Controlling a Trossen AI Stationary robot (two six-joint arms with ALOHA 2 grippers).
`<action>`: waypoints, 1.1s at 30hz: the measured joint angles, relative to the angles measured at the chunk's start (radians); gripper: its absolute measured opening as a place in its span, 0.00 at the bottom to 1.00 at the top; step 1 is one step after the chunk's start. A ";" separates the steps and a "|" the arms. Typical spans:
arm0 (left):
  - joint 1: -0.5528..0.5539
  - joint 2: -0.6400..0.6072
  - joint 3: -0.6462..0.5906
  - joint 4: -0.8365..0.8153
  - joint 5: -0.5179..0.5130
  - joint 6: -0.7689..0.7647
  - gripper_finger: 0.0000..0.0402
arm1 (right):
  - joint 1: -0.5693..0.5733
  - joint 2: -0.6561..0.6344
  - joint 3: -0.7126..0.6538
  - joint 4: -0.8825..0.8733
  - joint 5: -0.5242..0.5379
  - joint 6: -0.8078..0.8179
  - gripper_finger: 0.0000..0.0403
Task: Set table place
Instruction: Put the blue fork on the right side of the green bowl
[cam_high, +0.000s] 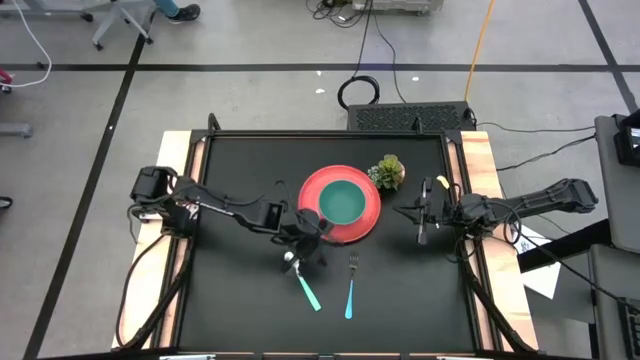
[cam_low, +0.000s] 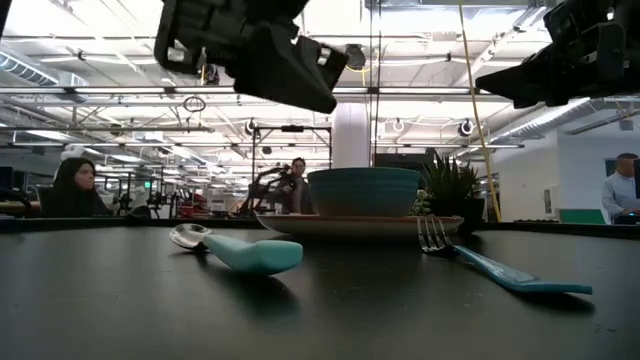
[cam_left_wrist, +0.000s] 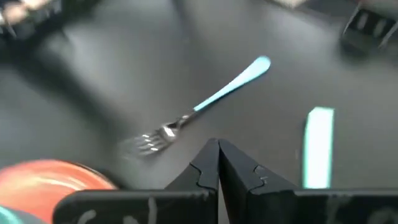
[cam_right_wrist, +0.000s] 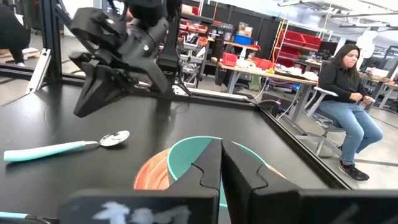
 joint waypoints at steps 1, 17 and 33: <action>-0.006 0.000 0.000 -0.001 -0.024 0.069 0.04 | 0.000 0.001 0.000 0.000 0.000 -0.001 0.00; -0.017 0.213 0.335 -0.292 -0.030 0.387 0.04 | 0.000 0.004 0.000 0.016 0.004 -0.002 0.00; -0.063 0.323 0.458 -0.272 -0.080 0.644 0.32 | 0.000 0.016 0.000 -0.006 0.004 0.001 0.00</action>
